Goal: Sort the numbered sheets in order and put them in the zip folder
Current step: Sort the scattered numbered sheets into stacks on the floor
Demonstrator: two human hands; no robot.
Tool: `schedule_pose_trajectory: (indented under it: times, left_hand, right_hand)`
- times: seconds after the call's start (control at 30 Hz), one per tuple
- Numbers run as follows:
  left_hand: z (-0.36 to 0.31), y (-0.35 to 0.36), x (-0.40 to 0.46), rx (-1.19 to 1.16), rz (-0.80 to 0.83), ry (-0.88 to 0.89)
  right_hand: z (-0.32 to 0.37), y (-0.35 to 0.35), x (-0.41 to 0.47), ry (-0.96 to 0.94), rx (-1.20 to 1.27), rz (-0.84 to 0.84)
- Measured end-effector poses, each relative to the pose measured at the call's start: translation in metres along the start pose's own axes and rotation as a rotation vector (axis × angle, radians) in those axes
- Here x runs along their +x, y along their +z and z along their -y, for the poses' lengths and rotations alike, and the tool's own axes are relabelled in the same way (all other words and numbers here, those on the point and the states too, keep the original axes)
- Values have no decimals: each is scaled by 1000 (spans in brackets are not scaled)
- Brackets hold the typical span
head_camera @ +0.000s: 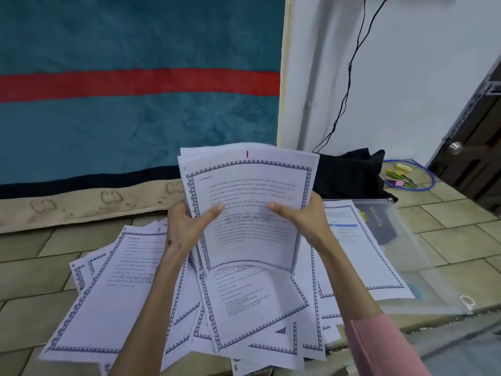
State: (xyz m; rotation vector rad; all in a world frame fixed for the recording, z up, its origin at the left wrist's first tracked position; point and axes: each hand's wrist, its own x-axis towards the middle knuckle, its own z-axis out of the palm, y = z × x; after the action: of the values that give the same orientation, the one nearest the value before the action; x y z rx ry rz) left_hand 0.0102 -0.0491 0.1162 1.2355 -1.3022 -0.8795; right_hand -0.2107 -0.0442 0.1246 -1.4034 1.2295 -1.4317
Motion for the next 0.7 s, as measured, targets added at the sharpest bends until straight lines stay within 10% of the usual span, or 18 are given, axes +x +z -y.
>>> schedule_pose_trajectory:
  times: [0.7]
  left_hand:
    - [25, 21, -20, -46, 74, -228]
  right_hand:
    - [-46, 3, -19, 239, -47, -5]
